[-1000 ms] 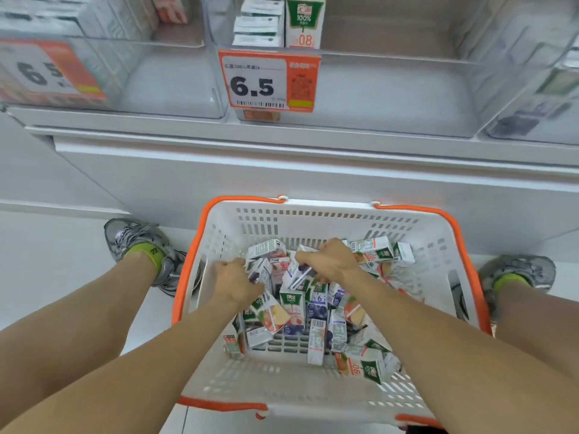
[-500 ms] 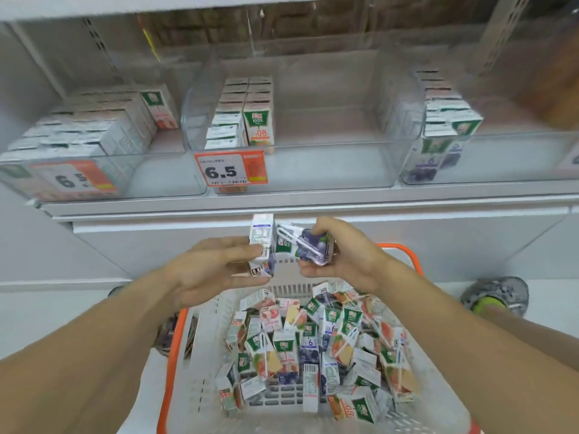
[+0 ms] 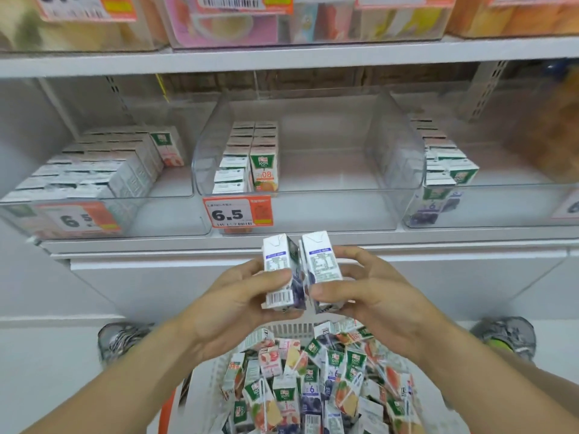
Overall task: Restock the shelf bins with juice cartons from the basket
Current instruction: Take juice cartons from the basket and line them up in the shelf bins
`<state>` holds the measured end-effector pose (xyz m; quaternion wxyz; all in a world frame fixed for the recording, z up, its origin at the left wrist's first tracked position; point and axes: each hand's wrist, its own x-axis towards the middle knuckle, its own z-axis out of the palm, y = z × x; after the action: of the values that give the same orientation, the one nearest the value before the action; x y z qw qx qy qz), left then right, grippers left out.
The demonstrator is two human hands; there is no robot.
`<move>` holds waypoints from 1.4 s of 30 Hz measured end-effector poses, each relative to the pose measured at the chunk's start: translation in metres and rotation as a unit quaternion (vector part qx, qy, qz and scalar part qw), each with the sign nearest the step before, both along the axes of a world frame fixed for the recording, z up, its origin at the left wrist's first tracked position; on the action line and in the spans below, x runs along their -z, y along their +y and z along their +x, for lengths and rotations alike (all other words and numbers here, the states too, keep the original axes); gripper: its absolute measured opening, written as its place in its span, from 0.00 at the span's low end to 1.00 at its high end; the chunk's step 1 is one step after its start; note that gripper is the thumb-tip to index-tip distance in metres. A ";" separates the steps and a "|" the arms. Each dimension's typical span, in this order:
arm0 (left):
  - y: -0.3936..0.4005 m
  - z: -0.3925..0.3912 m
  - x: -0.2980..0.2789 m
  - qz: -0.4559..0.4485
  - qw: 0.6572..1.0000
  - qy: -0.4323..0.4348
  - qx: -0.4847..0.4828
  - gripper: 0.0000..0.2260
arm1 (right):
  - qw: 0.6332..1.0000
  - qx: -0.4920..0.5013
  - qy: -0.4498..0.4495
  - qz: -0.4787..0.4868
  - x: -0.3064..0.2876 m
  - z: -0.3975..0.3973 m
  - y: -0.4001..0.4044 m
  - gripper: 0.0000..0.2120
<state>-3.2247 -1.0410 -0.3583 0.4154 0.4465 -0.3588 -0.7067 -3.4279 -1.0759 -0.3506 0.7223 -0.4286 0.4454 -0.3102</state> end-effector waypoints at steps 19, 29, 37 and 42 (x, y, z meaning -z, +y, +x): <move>-0.005 0.004 0.003 -0.024 0.994 -0.097 -0.044 0.32 | 0.980 0.018 0.123 -0.154 0.011 0.013 0.005 0.43; 0.003 0.000 0.004 -0.015 0.994 -0.104 -0.034 0.34 | 0.980 -0.058 0.098 -0.163 0.006 -0.011 0.005 0.29; 0.006 -0.014 0.001 -0.044 0.994 -0.092 0.026 0.29 | 0.982 -0.056 0.104 -0.148 -0.005 -0.029 0.004 0.32; -0.004 -0.031 -0.018 -0.087 0.987 -0.089 0.100 0.25 | 0.971 -0.086 0.094 -0.203 -0.031 -0.058 -0.007 0.27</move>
<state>-3.2554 -1.0454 -0.3405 0.3461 0.4315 -0.4973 -0.6684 -3.4861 -1.0826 -0.3199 0.5990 -0.6305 0.4003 -0.2889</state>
